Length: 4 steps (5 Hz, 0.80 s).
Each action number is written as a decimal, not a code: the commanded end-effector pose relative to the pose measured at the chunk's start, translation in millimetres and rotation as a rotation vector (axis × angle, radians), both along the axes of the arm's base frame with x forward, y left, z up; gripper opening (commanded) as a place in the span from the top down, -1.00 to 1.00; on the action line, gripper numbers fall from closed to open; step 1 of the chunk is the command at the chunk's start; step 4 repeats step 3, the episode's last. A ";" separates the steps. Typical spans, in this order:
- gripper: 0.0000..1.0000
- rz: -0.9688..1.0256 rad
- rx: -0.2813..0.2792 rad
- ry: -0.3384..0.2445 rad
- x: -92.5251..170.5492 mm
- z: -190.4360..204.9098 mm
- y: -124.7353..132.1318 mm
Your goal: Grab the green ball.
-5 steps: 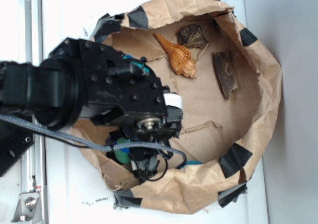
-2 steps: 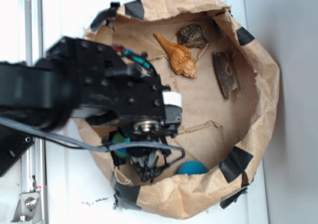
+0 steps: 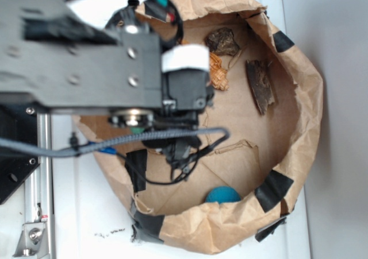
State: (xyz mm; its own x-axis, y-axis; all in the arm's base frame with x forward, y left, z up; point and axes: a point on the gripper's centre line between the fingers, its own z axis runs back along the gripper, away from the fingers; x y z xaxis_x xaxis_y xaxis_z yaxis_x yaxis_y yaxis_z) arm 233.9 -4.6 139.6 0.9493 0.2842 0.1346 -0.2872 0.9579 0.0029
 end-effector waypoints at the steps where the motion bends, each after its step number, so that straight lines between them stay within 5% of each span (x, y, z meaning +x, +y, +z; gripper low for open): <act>1: 1.00 0.029 0.031 -0.080 1.7 40.6 21.8; 4: 1.00 -0.018 0.030 -0.067 7.1 30.2 10.1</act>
